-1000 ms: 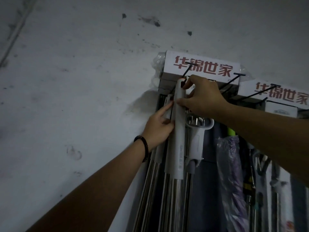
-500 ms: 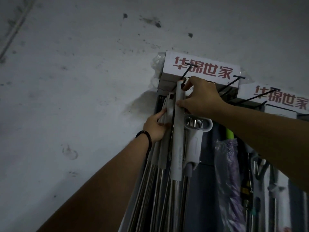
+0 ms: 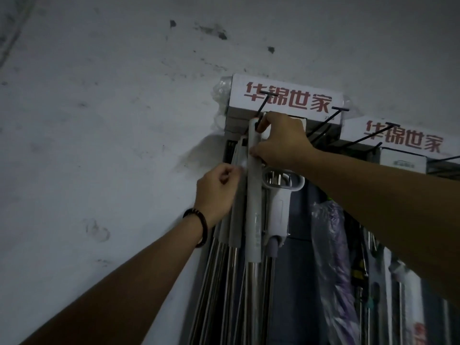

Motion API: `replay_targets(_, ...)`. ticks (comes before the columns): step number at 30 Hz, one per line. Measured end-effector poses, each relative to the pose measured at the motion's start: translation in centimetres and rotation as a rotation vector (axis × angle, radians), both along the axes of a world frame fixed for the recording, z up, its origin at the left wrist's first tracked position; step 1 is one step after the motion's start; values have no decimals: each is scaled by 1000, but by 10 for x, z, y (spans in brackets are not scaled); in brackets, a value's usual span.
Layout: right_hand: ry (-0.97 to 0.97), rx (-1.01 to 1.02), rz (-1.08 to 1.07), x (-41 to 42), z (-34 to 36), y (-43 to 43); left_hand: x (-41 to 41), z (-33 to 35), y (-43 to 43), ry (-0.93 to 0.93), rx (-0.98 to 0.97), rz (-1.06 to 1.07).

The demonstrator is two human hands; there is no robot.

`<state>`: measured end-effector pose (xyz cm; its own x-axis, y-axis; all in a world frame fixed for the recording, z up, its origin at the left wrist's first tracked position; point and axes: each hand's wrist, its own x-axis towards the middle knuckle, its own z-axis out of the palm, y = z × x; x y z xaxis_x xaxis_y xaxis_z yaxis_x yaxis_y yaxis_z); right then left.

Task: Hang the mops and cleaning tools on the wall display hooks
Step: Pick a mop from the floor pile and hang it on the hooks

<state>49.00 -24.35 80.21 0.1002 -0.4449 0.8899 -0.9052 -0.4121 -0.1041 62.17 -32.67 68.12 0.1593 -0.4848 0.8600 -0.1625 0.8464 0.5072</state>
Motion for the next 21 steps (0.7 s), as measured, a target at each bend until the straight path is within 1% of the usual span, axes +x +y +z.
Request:
replay_targets(2,-7,-19,-31,0,-1,-5,-3,-14,15,-118,-5,-123)
replay_targets(4,-23,-27,-49,2,-1,-11,-5,-25,19,-207,14,-144)
replay_targets(7,-20,-29,-64,4,-4,-19,-4,-27,15,-180,69,-133)
replay_targets(10,22,-16,-96,3,-6,-26,-4,-23,11,-163,131,-130)
replay_targets(15,133,116,-144,0,-4,-24,-7,-21,-6,-144,201,-121)
replay_targets(18,163,149,-133,-2,-3,-19,-11,-23,-10,-123,219,-129)
replay_targets(21,199,138,-98,-4,-5,-11,-12,-21,-11,-124,275,-121)
